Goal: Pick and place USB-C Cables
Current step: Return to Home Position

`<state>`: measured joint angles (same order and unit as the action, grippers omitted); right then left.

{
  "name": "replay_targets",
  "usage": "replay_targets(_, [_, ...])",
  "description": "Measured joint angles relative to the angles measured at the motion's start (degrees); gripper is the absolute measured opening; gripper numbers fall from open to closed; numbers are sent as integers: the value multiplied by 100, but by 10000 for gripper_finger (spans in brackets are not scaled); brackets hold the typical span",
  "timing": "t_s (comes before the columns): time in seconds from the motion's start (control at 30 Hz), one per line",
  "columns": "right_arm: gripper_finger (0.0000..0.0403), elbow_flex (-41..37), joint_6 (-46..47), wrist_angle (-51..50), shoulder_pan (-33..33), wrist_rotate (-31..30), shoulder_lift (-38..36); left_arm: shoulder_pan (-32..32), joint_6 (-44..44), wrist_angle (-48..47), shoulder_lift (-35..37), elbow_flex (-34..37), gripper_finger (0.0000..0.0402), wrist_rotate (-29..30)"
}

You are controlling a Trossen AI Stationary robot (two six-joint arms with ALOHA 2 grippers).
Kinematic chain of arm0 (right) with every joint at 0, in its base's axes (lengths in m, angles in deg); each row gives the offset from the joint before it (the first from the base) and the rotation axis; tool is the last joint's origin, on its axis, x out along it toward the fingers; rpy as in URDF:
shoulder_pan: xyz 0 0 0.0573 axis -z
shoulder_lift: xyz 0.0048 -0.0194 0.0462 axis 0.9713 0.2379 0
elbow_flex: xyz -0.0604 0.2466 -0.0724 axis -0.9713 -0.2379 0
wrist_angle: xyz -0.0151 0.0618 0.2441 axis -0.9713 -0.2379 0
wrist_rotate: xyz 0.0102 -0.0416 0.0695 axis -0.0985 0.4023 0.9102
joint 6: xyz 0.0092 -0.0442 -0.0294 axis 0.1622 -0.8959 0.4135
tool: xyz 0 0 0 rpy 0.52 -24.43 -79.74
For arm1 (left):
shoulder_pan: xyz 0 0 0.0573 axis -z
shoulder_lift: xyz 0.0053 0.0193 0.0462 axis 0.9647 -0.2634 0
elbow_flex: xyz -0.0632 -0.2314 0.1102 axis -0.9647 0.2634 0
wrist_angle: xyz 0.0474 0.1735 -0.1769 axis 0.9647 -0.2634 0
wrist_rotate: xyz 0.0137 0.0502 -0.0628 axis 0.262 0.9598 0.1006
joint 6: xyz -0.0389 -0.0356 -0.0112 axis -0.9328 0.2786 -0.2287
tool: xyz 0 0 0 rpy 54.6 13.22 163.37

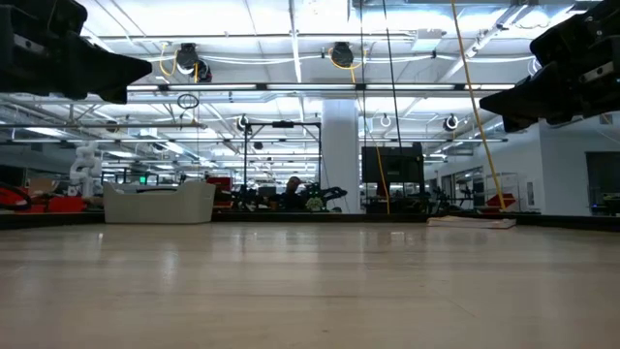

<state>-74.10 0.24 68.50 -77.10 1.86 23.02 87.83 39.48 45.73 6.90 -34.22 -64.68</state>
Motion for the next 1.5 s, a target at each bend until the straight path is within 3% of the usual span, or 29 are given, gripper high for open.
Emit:
replay_targets(0.73, [0, 0, 2, 13, 2, 0, 0, -661, -182, -1729, 1753, 0, 10, -366])
replay_targets(1.1, [0, 1, 2, 15, 0, -4, -2, -870, -55, -1824, 1764, -9, 10, -786])
replay_targets(1.5, [0, 1, 2, 15, 0, -9, -2, -870, -2, -1857, 1742, -8, 10, -790])
